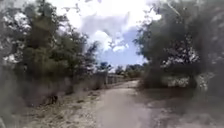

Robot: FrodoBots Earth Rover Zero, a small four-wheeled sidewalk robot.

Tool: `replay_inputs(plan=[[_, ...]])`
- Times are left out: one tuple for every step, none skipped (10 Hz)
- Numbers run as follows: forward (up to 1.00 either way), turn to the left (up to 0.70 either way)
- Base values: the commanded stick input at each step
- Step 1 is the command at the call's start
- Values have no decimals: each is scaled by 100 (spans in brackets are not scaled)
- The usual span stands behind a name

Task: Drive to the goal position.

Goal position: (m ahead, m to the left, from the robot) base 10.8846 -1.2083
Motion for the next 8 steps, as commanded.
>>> replay_inputs(plan=[[70, 0], [70, 0], [70, 0], [70, 0], [70, 0], [70, 0], [70, 0], [70, 0]])
